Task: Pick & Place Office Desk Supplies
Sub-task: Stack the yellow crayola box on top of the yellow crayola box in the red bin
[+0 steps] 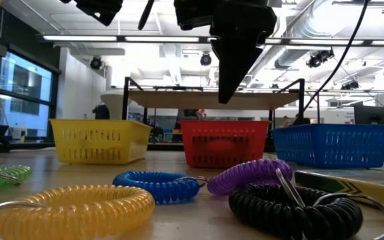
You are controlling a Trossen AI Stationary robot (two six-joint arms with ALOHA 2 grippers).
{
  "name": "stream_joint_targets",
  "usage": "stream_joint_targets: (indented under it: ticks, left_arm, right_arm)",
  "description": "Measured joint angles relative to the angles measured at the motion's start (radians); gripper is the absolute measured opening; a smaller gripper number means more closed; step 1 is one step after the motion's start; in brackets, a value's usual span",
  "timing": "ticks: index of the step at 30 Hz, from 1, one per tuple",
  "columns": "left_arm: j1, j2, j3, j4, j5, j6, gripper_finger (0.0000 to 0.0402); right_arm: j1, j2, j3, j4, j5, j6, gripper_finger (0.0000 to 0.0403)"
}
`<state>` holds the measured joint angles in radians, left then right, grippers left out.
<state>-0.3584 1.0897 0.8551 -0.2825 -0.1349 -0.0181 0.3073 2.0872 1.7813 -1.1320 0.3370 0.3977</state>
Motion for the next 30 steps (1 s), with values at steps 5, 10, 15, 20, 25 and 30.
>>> stream_joint_targets:
  ticks: [5, 10, 15, 20, 25, 30]
  left_arm:
    - [0.0, 0.0, 0.0, 0.0, 0.0, 0.0, 0.0054]
    - [0.0, 0.0, 0.0, 0.0, 0.0, 0.0, 0.0054]
    - [0.0, 0.0, 0.0, 0.0, 0.0, 0.0, 0.0054]
    - [0.0, 0.0, 0.0, -0.001, 0.0, 0.0, 0.0054]
    - [0.0, 0.0, 0.0, 0.0, 0.0, 0.0, 0.0054]
    - [0.0, 0.0, 0.0, 0.0, 0.0, 0.0, 0.0054]
  right_arm:
    - [0.0, 0.0, 0.0, -0.013, 0.015, -0.001, 0.0106]
    - [0.0, -0.014, 0.0, -0.068, 0.046, -0.002, 0.0105]
    - [0.0, -0.055, 0.001, -0.087, 0.056, -0.002, 0.0105]
    - [0.0, -0.097, 0.001, -0.101, 0.06, -0.01, 0.0105]
    - [0.003, -0.124, 0.001, -0.109, 0.074, -0.01, 0.0105]
    - [0.028, -0.128, 0.001, -0.124, 0.087, -0.03, 0.0105]
